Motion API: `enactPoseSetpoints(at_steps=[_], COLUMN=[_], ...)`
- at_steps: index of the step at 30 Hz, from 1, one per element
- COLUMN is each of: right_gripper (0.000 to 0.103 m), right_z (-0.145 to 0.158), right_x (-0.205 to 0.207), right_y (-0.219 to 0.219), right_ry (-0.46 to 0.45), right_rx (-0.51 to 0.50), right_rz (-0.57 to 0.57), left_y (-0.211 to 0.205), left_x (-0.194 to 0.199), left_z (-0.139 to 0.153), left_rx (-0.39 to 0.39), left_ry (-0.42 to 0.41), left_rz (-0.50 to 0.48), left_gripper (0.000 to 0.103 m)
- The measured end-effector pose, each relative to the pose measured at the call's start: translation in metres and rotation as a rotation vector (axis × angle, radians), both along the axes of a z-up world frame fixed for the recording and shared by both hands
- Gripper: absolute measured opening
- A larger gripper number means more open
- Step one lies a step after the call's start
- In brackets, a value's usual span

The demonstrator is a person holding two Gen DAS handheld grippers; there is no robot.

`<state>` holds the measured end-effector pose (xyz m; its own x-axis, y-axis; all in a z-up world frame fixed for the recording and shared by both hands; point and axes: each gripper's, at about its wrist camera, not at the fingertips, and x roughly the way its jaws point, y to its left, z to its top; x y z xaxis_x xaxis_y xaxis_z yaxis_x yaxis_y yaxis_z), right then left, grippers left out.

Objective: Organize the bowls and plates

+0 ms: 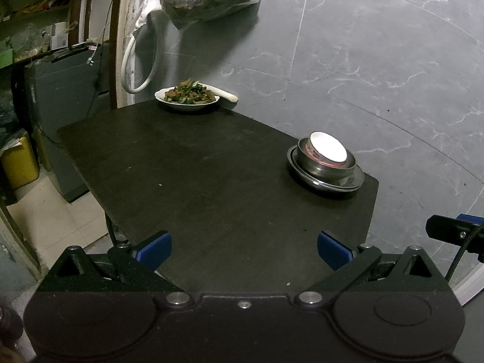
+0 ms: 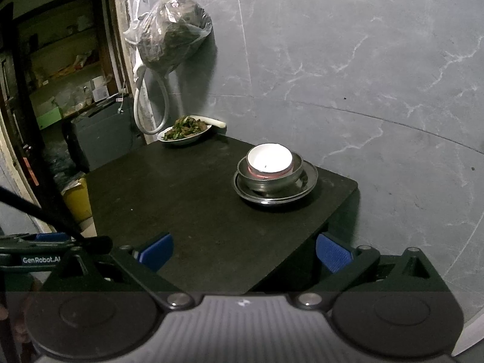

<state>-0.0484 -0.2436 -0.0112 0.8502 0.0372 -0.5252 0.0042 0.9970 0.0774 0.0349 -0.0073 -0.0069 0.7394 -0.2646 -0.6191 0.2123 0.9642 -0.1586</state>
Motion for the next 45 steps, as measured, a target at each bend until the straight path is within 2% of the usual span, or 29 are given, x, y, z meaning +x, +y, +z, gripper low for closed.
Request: enactPoseSetpoints(at_steps=[34, 39, 45], right_gripper=[0.103, 0.103, 0.103], right_z=[0.002, 0.002, 0.002], right_x=[0.005, 0.009, 0.01], right_y=[0.002, 0.001, 0.001], right_ry=[-0.002, -0.005, -0.008], right_rx=[0.001, 0.002, -0.003], right_rz=[0.004, 0.001, 0.003], left_y=[-0.001, 0.002, -0.003], left_x=[0.01, 0.009, 0.009], left_z=[0.002, 0.003, 0.002], left_rx=[-0.001, -0.052, -0.028], left_ry=[-0.003, -0.026, -0.032], left_rz=[-0.013, -0.034, -0.037], left_gripper=[0.102, 0.102, 0.102])
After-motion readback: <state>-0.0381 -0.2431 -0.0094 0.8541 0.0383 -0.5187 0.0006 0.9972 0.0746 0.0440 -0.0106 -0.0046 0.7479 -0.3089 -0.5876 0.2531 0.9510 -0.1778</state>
